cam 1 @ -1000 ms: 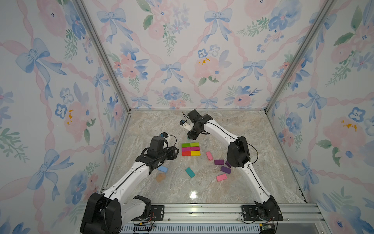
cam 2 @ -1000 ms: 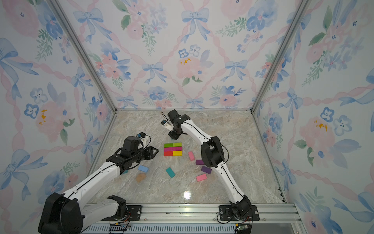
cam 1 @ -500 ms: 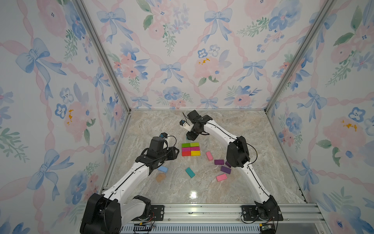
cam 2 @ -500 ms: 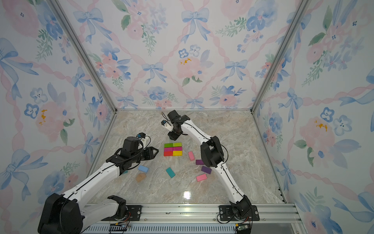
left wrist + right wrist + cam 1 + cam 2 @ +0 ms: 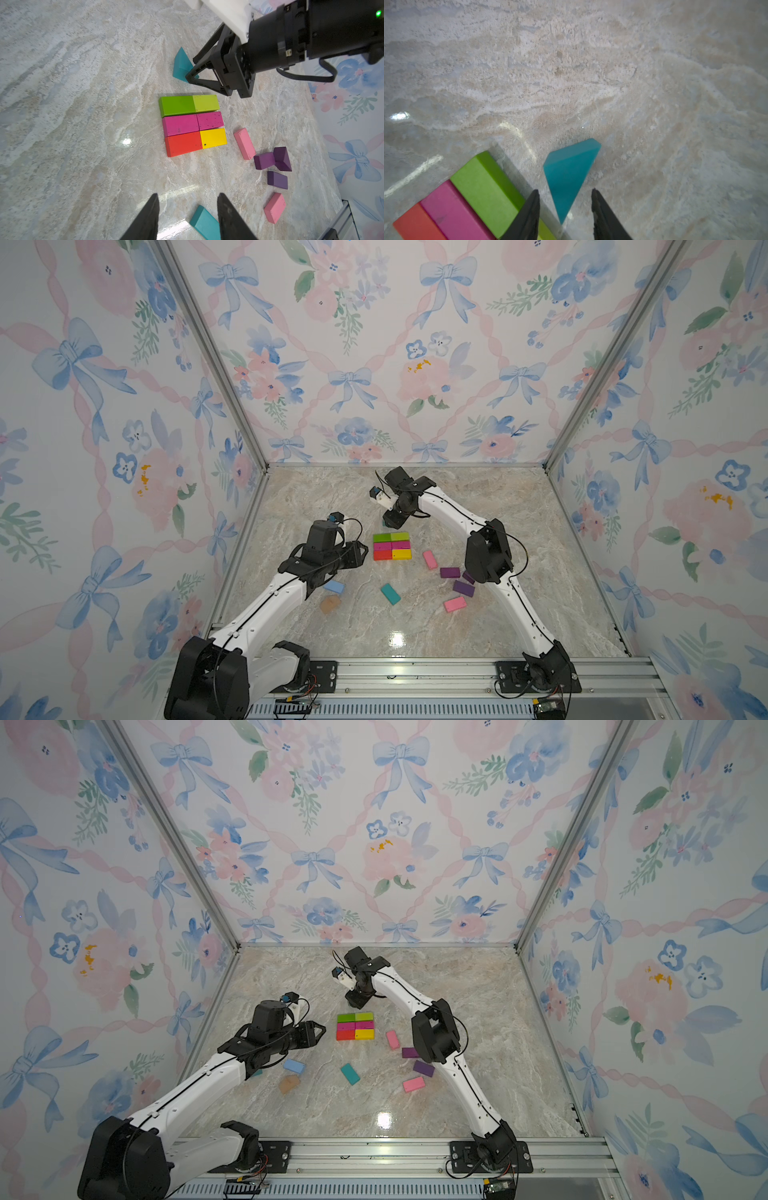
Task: Assemble a piece of candy with building blocks
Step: Assemble the building block at the center of the board.
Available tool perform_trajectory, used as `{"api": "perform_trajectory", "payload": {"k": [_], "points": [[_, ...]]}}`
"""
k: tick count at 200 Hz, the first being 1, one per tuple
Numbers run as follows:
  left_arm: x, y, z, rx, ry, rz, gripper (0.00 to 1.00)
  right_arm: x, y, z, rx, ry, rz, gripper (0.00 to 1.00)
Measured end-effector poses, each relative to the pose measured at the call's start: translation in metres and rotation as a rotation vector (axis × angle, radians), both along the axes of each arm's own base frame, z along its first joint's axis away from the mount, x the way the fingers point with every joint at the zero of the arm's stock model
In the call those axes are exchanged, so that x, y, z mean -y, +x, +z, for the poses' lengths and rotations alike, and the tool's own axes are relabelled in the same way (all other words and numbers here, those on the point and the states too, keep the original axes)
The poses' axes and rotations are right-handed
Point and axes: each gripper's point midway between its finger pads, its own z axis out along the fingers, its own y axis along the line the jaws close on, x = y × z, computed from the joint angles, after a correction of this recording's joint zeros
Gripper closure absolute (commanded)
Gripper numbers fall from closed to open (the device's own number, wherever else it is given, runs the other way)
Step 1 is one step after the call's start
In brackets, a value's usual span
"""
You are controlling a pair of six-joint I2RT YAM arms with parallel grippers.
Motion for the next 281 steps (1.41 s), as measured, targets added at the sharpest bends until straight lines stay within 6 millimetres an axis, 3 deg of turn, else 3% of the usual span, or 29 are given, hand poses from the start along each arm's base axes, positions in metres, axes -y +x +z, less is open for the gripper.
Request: {"api": "perform_trajectory", "payload": {"k": [114,142,165,193,218,237,253,281], "points": [[0.000,0.000,0.000,-0.002,0.000,0.000,0.49,0.033,0.015,-0.013,-0.003,-0.063,-0.074,0.58],[0.005,0.014,0.011,0.012,-0.003,-0.002,0.45,0.042,0.007,-0.016,-0.018,-0.073,-0.100,0.56],[0.013,0.036,0.023,0.028,0.001,-0.009,0.41,0.052,-0.002,0.002,-0.015,-0.033,-0.158,0.44],[0.024,0.069,0.031,0.038,0.015,-0.021,0.29,0.078,-0.009,0.056,0.055,0.077,-0.245,0.21],[0.037,0.098,0.029,0.037,0.038,-0.034,0.10,0.110,-0.026,0.109,0.133,0.207,-0.329,0.07],[0.049,0.116,0.026,0.034,0.050,-0.042,0.02,0.130,-0.046,0.131,0.174,0.291,-0.377,0.02],[0.058,0.132,0.023,0.035,0.057,-0.046,0.02,0.137,-0.072,0.130,0.170,0.338,-0.397,0.01],[0.069,0.162,0.020,0.045,0.064,-0.038,0.04,0.135,-0.120,0.103,0.104,0.353,-0.387,0.01]]}}
